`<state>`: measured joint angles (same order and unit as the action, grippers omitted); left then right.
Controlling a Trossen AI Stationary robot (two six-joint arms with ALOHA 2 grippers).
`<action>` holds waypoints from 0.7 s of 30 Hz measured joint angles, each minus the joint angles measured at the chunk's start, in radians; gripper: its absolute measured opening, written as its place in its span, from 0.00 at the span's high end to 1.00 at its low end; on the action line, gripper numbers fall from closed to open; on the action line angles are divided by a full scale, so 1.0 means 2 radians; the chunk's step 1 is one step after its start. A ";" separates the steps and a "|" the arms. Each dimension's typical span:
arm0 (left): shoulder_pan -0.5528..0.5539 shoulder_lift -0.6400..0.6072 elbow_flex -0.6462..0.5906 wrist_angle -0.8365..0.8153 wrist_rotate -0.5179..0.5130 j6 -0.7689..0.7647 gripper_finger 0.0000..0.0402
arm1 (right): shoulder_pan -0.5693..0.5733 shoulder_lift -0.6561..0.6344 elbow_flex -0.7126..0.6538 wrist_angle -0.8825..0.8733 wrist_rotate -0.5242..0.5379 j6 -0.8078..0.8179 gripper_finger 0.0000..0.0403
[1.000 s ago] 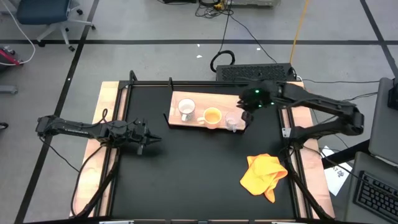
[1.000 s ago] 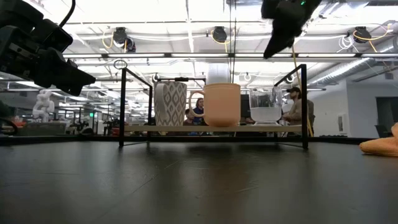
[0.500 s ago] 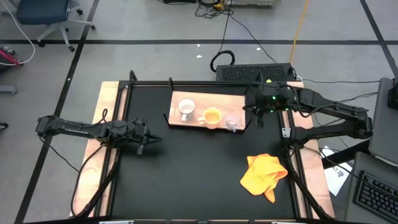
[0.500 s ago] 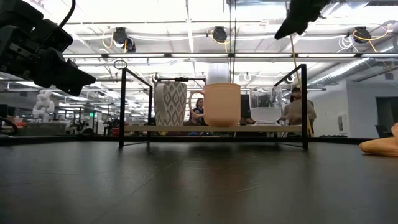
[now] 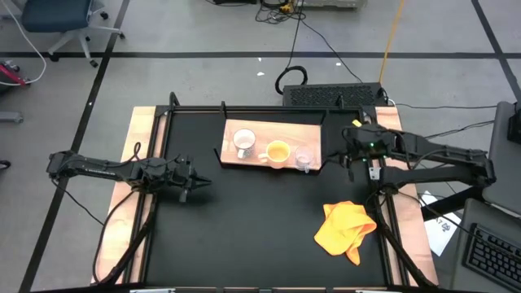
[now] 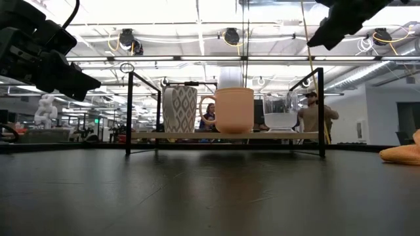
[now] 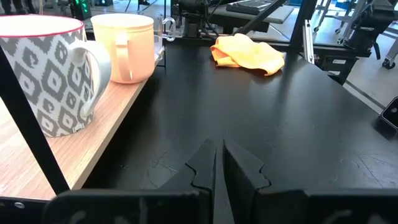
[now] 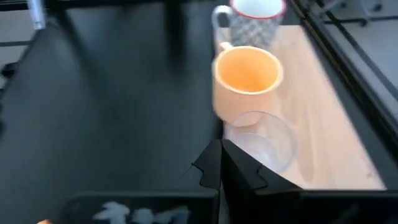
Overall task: Stack small to large cups/mugs on shelf
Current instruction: Adjust the orange mug on the shelf
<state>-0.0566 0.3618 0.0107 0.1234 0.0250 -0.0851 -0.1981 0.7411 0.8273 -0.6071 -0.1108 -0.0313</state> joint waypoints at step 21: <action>0.000 0.000 0.000 0.000 0.000 -0.011 0.92 | 0.019 -0.053 -0.081 0.088 -0.065 0.027 1.00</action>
<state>-0.0566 0.3618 0.0105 0.1234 0.0257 -0.1076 -0.1607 0.6359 0.6647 -0.4313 -0.2412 0.0233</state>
